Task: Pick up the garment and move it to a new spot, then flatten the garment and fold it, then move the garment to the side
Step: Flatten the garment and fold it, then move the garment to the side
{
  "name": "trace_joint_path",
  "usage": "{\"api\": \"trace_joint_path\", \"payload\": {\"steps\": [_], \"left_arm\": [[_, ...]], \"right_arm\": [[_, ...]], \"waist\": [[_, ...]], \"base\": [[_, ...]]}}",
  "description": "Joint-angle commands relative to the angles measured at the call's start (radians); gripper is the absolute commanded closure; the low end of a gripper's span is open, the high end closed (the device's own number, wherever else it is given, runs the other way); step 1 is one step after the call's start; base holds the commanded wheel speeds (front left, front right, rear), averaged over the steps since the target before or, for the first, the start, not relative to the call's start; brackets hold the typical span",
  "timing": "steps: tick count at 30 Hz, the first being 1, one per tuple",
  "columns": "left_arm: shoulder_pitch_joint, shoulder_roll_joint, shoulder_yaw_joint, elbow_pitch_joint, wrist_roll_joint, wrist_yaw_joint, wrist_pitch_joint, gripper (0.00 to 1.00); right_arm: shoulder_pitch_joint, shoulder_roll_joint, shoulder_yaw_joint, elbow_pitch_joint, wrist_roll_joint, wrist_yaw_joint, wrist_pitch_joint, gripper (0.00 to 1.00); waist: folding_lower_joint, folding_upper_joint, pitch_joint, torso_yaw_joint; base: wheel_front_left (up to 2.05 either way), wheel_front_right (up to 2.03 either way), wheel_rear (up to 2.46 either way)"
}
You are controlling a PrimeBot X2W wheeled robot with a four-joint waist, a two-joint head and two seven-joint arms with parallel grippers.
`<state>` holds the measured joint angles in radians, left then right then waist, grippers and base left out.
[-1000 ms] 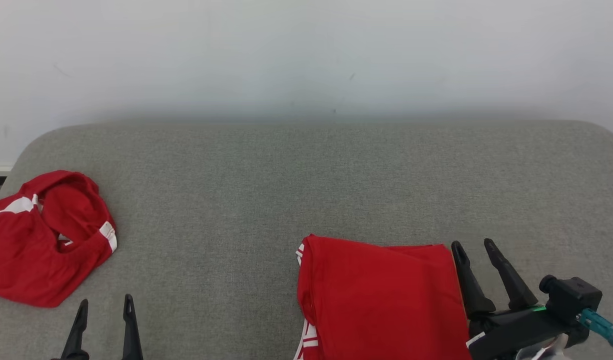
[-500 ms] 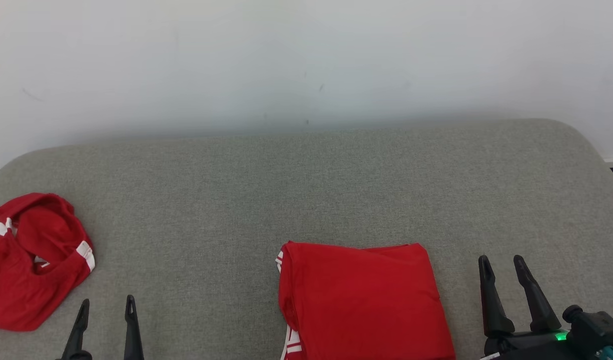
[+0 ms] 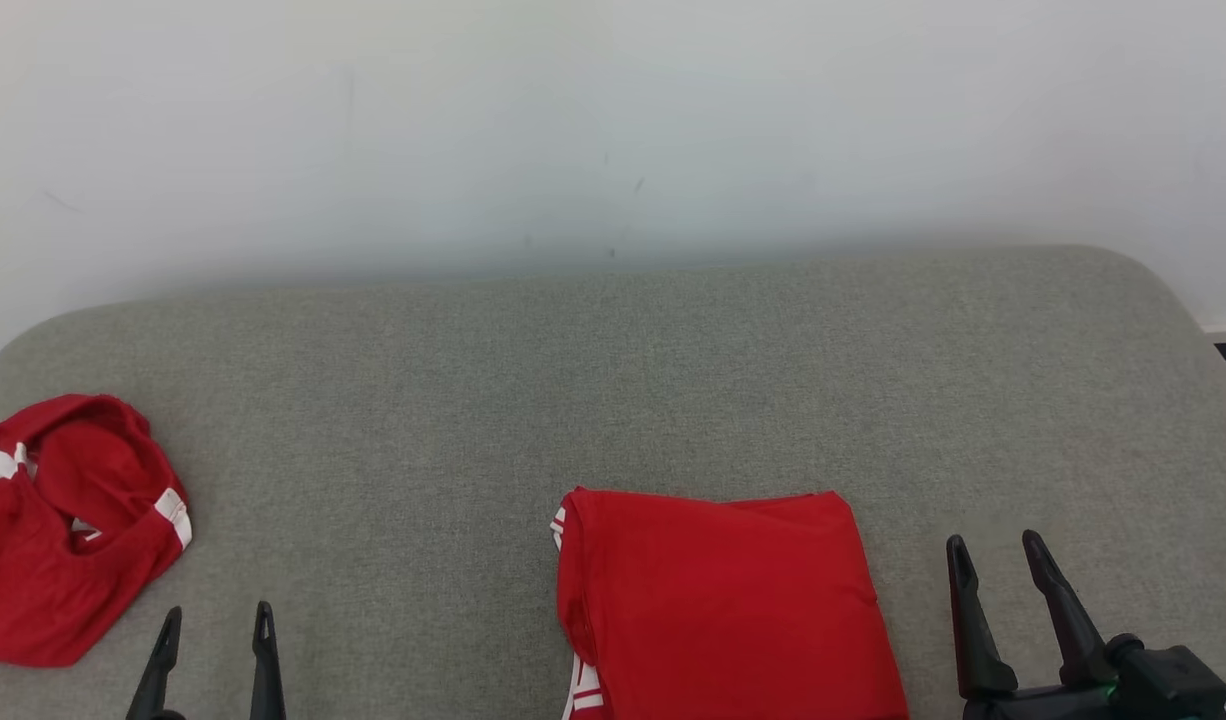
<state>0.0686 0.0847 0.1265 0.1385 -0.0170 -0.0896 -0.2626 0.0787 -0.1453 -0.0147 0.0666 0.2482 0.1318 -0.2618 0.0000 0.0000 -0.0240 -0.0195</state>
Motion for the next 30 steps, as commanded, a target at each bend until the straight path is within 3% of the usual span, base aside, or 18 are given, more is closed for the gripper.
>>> {"api": "trace_joint_path", "payload": {"steps": [1,11,30], "left_arm": [[0.012,0.006,-0.001,-0.004,0.012,-0.004,-0.003,0.0],[0.032,0.019,-0.013,-0.015,0.011,0.005,-0.003,0.0],[0.055,0.055,-0.064,-0.022,-0.102,-0.038,-0.003,0.0]], "right_arm": [[0.011,0.003,0.0,0.004,-0.009,-0.003,-0.004,0.0],[0.007,0.006,0.004,0.036,-0.02,-0.003,-0.002,0.0],[0.01,-0.002,0.015,0.064,-0.017,-0.003,-0.003,0.0]], "waist": [[0.0,0.0,-0.002,0.003],[0.0,0.0,-0.012,0.022],[0.0,0.0,-0.02,0.028]], "base": [[0.0,0.0,0.0],[0.0,0.0,0.0],[0.0,0.0,0.0]]}}
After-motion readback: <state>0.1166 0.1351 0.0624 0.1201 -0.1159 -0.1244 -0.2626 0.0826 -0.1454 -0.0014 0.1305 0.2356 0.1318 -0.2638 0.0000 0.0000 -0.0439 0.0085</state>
